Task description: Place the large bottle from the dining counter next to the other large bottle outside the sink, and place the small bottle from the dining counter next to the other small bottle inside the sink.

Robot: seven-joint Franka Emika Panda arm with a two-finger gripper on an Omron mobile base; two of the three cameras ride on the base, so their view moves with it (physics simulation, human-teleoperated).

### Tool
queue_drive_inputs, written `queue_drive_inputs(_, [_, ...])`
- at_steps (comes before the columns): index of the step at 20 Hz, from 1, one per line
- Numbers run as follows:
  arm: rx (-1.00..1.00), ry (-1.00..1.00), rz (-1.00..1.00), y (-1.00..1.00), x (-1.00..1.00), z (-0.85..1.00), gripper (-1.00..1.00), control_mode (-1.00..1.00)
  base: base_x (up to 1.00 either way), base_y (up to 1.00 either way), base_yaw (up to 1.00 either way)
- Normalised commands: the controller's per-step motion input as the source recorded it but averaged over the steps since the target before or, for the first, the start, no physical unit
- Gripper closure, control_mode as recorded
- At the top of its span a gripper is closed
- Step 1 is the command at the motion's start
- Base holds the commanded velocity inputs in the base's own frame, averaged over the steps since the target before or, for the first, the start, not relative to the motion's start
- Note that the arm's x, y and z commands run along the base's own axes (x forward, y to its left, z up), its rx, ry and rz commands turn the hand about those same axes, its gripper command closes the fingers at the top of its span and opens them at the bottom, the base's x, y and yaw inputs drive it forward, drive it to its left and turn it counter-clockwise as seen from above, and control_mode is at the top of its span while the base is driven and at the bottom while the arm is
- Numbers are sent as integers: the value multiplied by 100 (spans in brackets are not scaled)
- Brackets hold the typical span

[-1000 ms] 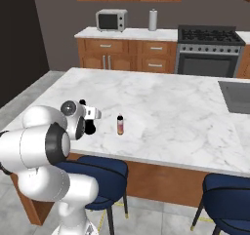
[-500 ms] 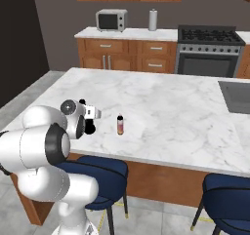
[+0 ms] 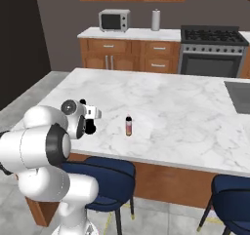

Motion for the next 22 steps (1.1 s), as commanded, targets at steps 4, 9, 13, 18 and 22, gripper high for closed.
queue_drive_inputs(4, [0,0,0,0,0,0,100,100,0,77,0])
queue_drive_inputs(9, [0,0,0,0,0,0,100,100,0,76,0])
queue_drive_inputs(13, [0,0,0,0,0,0,100,100,0,76,0])
queue_drive_inputs(18, [0,0,0,0,0,0,100,100,0,76,0])
queue_drive_inputs(22, [0,0,0,0,0,0,100,100,0,75,0])
